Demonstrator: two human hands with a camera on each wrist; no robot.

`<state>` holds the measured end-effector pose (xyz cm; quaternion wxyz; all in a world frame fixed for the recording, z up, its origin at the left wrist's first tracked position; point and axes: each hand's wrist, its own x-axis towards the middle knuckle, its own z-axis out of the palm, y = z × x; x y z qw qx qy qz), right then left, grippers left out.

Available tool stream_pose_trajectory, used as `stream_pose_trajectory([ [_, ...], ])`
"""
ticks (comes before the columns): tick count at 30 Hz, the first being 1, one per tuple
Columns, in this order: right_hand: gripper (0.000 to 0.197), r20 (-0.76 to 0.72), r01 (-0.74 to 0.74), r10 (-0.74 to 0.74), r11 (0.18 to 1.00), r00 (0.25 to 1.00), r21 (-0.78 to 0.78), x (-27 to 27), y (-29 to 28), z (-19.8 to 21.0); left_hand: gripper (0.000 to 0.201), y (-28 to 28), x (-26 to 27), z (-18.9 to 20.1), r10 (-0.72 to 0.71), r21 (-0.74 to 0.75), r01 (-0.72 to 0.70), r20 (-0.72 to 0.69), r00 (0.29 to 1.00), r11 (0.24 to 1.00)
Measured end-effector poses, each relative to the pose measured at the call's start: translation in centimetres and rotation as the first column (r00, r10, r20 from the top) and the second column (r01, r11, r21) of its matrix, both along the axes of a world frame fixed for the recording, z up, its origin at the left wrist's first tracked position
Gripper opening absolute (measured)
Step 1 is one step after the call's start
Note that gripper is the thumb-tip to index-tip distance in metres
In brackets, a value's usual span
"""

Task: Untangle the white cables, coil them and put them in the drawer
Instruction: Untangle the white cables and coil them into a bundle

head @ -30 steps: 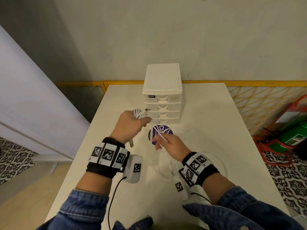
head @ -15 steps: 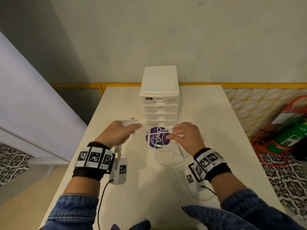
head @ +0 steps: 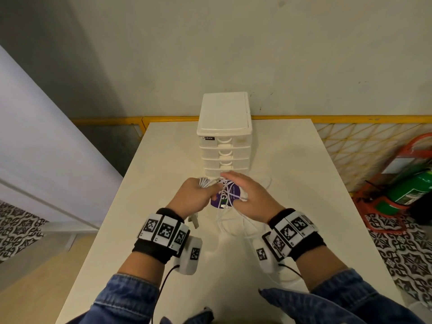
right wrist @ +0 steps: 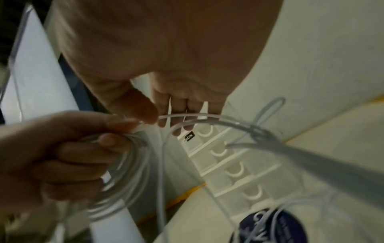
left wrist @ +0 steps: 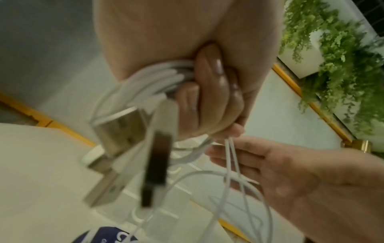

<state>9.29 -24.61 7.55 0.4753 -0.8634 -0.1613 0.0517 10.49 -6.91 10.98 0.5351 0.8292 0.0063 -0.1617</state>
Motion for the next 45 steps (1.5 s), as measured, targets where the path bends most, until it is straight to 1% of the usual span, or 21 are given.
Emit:
stream_pose_trajectory([
  [2,0.063,-0.089,0.002,0.01,0.992,0.996,0.125,0.0,0.7,-0.5,0.038,-0.3,-0.2,0.3,0.03,-0.075,-0.03,-0.003,1.0,0.997],
  [4,0.049,-0.055,0.02,-0.016,0.997,0.998,0.078,0.5,0.9,-1.5,0.038,-0.4,-0.5,0.7,-0.023,-0.134,0.017,-0.037,0.999,0.991],
  [7,0.025,-0.021,0.131,-0.13,0.99,0.991,0.059,1.3,0.5,-2.3,0.035,-0.7,-1.1,0.8,-0.196,-0.162,0.179,-0.091,0.976,0.97],
  [10,0.031,0.131,0.217,-0.206,0.973,0.97,-0.077,2.1,-0.2,-2.0,0.035,-1.3,-1.8,0.6,-0.299,-0.192,0.276,-0.104,0.949,0.942],
  [12,0.026,0.186,0.236,-0.202,0.954,0.962,-0.185,2.4,-0.3,-1.8,0.038,-1.9,-2.2,0.8,-0.337,-0.298,0.302,-0.074,0.939,0.906],
  [14,0.017,0.199,0.248,-0.196,0.928,0.96,-0.279,2.1,-0.2,-2.1,0.042,-2.1,-2.2,1.3,-0.336,-0.426,0.295,-0.023,0.941,0.855],
  [15,0.012,0.171,0.249,-0.208,0.929,0.963,-0.274,1.8,-0.2,-2.5,0.043,-2.1,-2.1,1.6,-0.316,-0.479,0.277,-0.001,0.949,0.833],
  [17,0.007,0.057,0.242,-0.236,0.958,0.97,-0.153,1.0,0.1,-3.0,0.044,-1.8,-1.6,2.1,-0.258,-0.565,0.231,0.033,0.966,0.793],
  [18,0.005,0.035,0.245,-0.242,0.964,0.97,-0.103,0.7,0.2,-3.2,0.046,-1.5,-1.3,2.3,-0.235,-0.61,0.217,0.051,0.971,0.762],
  [20,0.018,0.058,0.259,-0.255,0.964,0.965,-0.066,0.5,0.2,-3.8,0.05,-1.2,-0.9,2.7,-0.206,-0.717,0.21,0.094,0.974,0.664],
  [22,0.006,0.032,0.282,-0.281,0.959,0.959,-0.03,0.7,0.2,-4.1,0.049,-0.9,-0.5,3.3,-0.179,-0.811,0.211,0.133,0.975,0.546],
  [26,0.023,0.037,0.259,-0.258,0.966,0.966,-0.03,0.9,0.0,-4.0,0.051,-0.5,0.1,4.9,-0.076,-0.951,0.129,0.112,0.991,0.28],
  [28,0.021,0.063,0.215,-0.21,0.972,0.976,-0.097,1.1,0.4,-3.8,0.049,-0.2,0.4,5.1,-0.006,-0.97,0.084,0.085,0.996,0.228],
  [31,0.01,0.012,0.105,-0.105,0.975,0.994,-0.197,0.9,1.4,-3.4,0.042,0.3,0.9,5.4,0.078,-0.989,0.015,0.026,0.997,0.148],
  [33,0.016,-0.069,0.039,-0.056,0.974,0.996,-0.223,0.7,2.0,-3.4,0.035,0.7,1.3,5.7,0.126,-0.997,-0.062,-0.055,0.99,0.052],
  [34,0.021,-0.11,0.023,-0.048,0.974,0.993,-0.224,0.7,2.1,-3.5,0.033,1.0,1.4,5.8,0.157,-0.996,-0.088,-0.082,0.984,0.032],
  [36,0.022,-0.124,0.029,-0.066,0.96,0.99,-0.28,1.0,1.8,-3.7,0.03,1.7,1.5,5.8,0.221,-0.995,-0.092,-0.079,0.972,0.05],
  [39,0.016,-0.035,0.07,-0.092,0.911,0.995,-0.407,1.2,1.0,-3.8,0.028,2.3,1.6,5.6,0.267,-0.993,-0.082,-0.057,0.962,0.082],
  [41,0.02,-0.031,0.056,-0.075,0.912,0.997,-0.406,1.1,1.1,-3.7,0.027,2.3,1.8,5.5,0.325,-0.988,-0.104,-0.062,0.944,0.112],
  [43,0.027,-0.051,0.032,-0.056,0.918,0.997,-0.395,1.0,1.4,-3.7,0.029,2.3,2.0,5.5,0.427,-0.979,-0.141,-0.065,0.902,0.147],
  [45,0.025,-0.056,0.017,-0.044,0.91,0.997,-0.414,0.7,1.6,-3.7,0.03,2.6,2.1,5.6,0.546,-0.968,-0.184,-0.062,0.835,0.172],
])
